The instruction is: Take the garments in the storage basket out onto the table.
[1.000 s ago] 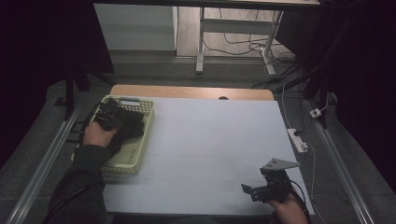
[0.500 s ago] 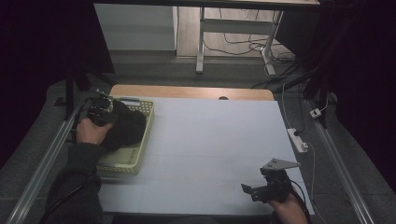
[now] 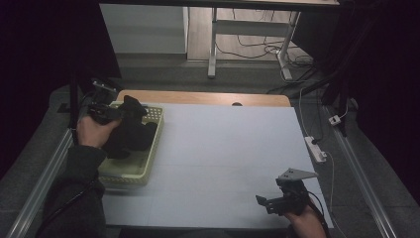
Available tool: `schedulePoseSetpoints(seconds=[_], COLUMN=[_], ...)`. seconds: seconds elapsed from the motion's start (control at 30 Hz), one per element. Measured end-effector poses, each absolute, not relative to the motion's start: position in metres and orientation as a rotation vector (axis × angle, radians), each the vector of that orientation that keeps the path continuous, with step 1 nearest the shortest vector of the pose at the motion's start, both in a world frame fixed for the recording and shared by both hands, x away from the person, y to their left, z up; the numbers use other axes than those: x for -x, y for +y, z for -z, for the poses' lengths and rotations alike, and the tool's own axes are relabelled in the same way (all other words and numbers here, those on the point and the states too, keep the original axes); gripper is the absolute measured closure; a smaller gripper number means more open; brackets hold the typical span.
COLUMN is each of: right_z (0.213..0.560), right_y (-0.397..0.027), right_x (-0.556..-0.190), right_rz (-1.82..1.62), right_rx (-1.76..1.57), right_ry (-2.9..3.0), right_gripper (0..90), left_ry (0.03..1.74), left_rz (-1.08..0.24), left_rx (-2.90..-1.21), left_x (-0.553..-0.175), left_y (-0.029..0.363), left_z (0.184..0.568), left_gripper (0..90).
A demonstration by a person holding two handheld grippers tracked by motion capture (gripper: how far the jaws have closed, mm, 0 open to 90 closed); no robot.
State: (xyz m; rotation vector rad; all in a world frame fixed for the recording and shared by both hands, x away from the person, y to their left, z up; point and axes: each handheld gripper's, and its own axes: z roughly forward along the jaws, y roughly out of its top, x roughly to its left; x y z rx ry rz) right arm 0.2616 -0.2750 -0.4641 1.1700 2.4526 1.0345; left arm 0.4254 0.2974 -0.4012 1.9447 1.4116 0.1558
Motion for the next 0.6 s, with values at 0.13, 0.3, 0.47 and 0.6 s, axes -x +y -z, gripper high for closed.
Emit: schedulePoseSetpoints(seconds=[0.13, 0.3, 0.47, 0.6], right_z=[0.464, 0.464, 0.464, 0.464], right_y=[-0.275, -0.275, -0.275, -0.275], right_x=[-0.262, -0.262, -0.262, -0.262], right_rz=[-1.035, -1.033, -1.033, -1.039], right_rx=[-1.171, -1.17, -1.17, -1.167], right_ry=[2.452, 2.452, 2.452, 2.455], right_gripper=[3.1, 3.1, 3.1, 3.1], left_ry=[1.372, 1.323, 1.263, 1.218], left_rz=[-0.165, -0.16, -0.172, -0.172], left_rx=[-1.956, -1.956, -1.981, -1.987], left_x=[-0.426, -0.426, -0.426, -0.426], left_y=[0.293, 0.286, 0.273, 0.263], left_z=[0.383, 0.363, 0.346, 0.335], left_gripper=[79.1, 79.1, 79.0, 78.9])
